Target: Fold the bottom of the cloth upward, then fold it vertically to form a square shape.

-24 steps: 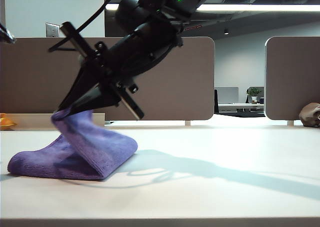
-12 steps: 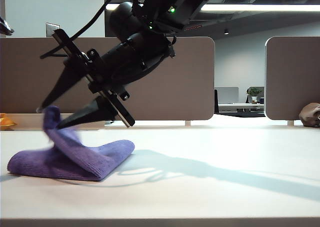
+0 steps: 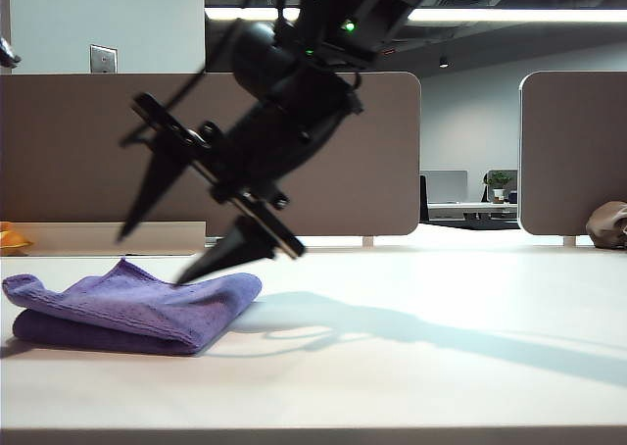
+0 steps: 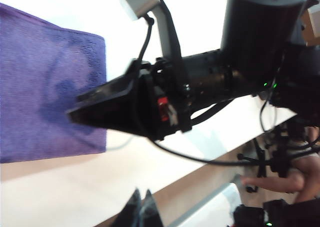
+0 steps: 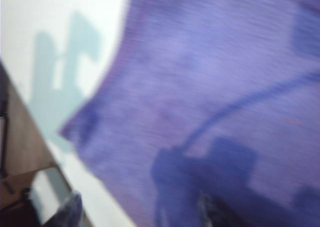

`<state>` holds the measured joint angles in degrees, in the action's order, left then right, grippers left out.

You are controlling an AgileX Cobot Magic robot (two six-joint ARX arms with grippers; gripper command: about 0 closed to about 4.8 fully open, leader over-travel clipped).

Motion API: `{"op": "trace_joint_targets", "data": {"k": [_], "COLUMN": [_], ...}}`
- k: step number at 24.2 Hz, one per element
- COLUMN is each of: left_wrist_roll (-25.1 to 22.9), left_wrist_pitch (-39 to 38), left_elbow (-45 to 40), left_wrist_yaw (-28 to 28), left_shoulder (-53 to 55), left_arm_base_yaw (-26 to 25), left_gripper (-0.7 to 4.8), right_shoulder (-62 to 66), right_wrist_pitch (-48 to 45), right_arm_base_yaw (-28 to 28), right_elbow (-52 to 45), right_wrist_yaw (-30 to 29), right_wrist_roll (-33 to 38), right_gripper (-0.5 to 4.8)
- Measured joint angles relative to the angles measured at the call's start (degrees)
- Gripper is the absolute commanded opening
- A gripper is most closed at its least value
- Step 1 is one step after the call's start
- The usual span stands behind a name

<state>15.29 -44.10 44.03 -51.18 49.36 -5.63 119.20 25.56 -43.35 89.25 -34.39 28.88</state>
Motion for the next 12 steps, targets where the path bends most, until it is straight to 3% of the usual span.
{"op": "trace_joint_targets", "data": {"k": [12], "left_wrist_roll": [-0.1], "left_wrist_pitch": [-2.1], "left_elbow": [0.0], "left_wrist_yaw": [2.1], "left_shoulder": [-0.3], "left_arm_base_yaw": [0.0], "left_gripper": [-0.05], "right_shoulder": [0.0], "right_wrist_pitch": [7.6], "right_arm_base_yaw": [0.3], "right_elbow": [0.0], "right_wrist_yaw": [5.5], "right_wrist_roll": [-3.9], "right_gripper": [2.69]}}
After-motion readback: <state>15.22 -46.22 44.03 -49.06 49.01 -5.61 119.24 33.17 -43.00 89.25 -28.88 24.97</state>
